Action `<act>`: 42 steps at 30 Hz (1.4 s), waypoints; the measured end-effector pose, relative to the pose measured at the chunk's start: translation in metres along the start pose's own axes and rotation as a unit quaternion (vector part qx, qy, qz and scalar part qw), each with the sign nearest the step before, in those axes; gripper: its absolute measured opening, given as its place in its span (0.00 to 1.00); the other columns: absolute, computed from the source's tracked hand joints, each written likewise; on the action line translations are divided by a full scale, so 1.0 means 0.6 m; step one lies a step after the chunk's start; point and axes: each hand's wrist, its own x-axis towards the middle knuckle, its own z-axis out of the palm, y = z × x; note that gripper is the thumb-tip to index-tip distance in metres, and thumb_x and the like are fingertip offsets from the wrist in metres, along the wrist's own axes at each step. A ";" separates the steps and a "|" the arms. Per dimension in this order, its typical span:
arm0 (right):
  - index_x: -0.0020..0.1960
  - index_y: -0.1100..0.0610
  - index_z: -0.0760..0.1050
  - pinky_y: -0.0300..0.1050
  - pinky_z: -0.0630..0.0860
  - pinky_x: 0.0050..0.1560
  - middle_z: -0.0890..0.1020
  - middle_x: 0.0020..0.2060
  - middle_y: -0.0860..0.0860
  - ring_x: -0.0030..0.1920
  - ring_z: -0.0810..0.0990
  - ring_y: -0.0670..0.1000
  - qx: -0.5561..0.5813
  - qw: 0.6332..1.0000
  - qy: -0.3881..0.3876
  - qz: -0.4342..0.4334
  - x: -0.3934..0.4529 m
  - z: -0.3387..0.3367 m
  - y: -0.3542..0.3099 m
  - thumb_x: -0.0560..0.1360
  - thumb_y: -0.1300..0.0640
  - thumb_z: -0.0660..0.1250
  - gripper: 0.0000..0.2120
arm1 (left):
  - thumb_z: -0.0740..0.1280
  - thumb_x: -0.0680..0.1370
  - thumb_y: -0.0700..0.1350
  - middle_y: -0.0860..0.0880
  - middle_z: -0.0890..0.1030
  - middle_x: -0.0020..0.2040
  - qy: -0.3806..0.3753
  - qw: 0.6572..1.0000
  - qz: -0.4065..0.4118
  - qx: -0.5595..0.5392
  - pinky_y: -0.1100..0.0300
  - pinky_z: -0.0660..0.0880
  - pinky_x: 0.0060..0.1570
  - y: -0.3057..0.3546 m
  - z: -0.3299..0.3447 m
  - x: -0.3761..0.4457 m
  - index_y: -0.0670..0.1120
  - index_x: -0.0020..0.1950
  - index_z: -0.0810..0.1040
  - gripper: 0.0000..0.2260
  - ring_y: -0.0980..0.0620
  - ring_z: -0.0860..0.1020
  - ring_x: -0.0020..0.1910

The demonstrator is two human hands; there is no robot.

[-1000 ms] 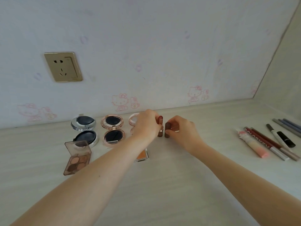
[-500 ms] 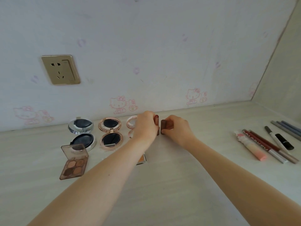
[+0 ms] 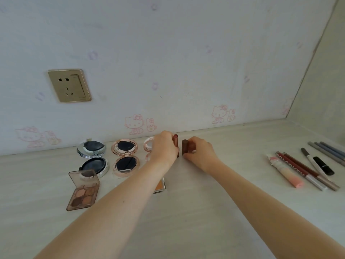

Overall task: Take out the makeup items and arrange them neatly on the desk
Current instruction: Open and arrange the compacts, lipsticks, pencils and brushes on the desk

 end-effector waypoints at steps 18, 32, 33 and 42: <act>0.68 0.54 0.69 0.46 0.71 0.61 0.77 0.62 0.47 0.64 0.72 0.50 -0.219 0.972 0.031 -0.084 -0.130 -0.132 0.055 0.79 0.56 0.60 0.17 | 0.60 0.77 0.36 0.47 0.79 0.53 0.084 0.956 0.193 0.206 0.50 0.76 0.44 0.027 -0.036 -0.068 0.44 0.60 0.74 0.13 0.46 0.74 0.55; 0.61 0.53 0.74 0.47 0.75 0.53 0.77 0.55 0.52 0.54 0.75 0.52 -0.307 0.949 0.072 0.018 -0.222 -0.332 0.187 0.78 0.55 0.59 0.13 | 0.57 0.80 0.44 0.45 0.79 0.56 -0.079 0.863 0.444 0.227 0.51 0.76 0.48 0.192 0.163 -0.118 0.43 0.61 0.75 0.12 0.45 0.72 0.60; 0.61 0.52 0.74 0.47 0.75 0.53 0.77 0.55 0.52 0.54 0.75 0.52 -0.311 0.947 0.076 0.024 -0.227 -0.344 0.198 0.78 0.55 0.59 0.13 | 0.57 0.80 0.44 0.45 0.78 0.56 -0.084 0.858 0.454 0.223 0.51 0.75 0.48 0.208 0.179 -0.117 0.43 0.61 0.75 0.12 0.45 0.72 0.60; 0.65 0.53 0.72 0.48 0.73 0.58 0.78 0.61 0.51 0.61 0.75 0.54 -0.298 0.940 0.115 0.122 -0.235 -0.412 0.295 0.76 0.57 0.62 0.17 | 0.59 0.80 0.43 0.45 0.77 0.55 -0.164 0.847 0.474 0.177 0.49 0.75 0.49 0.332 0.291 -0.095 0.44 0.59 0.74 0.10 0.45 0.72 0.59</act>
